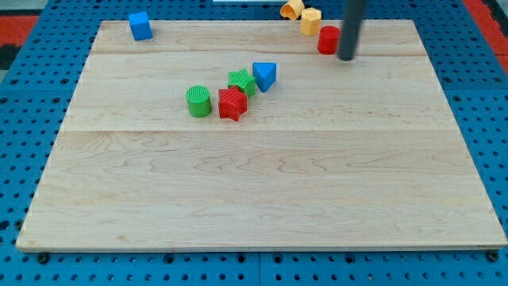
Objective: Move yellow hexagon at center top
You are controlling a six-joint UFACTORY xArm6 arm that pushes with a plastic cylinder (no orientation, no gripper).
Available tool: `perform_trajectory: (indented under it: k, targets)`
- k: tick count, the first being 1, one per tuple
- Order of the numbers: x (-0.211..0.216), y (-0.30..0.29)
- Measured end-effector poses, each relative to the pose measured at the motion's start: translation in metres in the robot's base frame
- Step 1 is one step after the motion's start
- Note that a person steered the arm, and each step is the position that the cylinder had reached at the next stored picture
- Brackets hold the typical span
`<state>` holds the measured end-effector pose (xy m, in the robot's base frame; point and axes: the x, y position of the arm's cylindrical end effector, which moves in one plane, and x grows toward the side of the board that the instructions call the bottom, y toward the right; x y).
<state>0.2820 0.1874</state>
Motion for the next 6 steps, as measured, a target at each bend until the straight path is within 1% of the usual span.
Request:
perform_trajectory:
  k: [1, 2, 3, 4, 5, 6]
  targets:
    - [-0.048, 0.025]
    - [-0.089, 0.004]
    - [-0.090, -0.023]
    - [-0.089, -0.134]
    - [-0.036, -0.233]
    - [-0.006, -0.268]
